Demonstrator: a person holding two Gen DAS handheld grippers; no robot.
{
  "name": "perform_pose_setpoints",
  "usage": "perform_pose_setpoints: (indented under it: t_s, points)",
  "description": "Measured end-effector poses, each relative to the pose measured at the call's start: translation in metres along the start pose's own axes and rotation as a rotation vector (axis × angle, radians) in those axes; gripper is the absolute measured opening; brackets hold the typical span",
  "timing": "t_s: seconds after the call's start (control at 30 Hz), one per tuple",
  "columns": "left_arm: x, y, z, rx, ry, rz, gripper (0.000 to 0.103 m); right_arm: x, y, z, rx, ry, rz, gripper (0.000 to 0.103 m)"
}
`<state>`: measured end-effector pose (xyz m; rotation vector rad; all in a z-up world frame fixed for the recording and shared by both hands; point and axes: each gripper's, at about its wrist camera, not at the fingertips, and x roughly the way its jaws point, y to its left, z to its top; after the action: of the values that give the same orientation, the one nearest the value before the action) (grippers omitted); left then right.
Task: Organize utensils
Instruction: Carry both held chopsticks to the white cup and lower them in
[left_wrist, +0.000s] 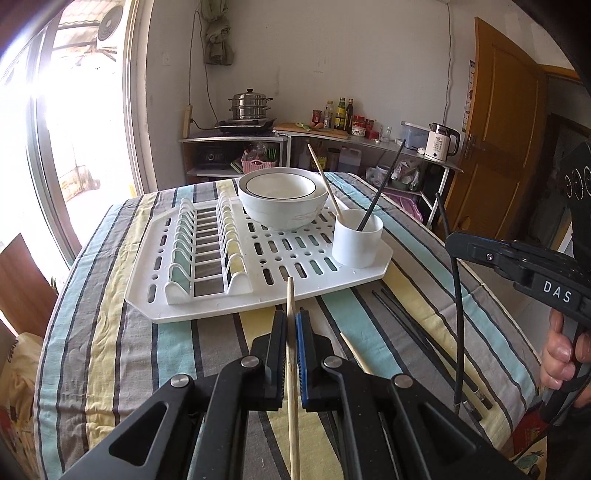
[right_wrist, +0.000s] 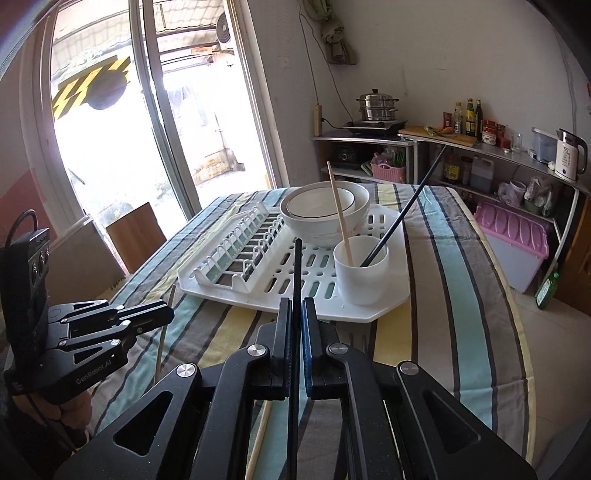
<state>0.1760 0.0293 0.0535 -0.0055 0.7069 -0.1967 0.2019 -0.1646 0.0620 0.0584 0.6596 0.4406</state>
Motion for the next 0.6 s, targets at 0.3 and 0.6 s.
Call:
perform_pose_setpoints:
  t_s: [0.3, 0.6]
  points:
    - [-0.03, -0.004, 0.001, -0.001, -0.047, 0.001, 0.005, -0.031, 0.002, 0.001, -0.002, -0.072, 0.01, 0.005]
    - [-0.051, -0.005, 0.002, -0.01, -0.083, -0.005, 0.005, -0.052, 0.0, 0.001, -0.001, -0.123, 0.011, 0.005]
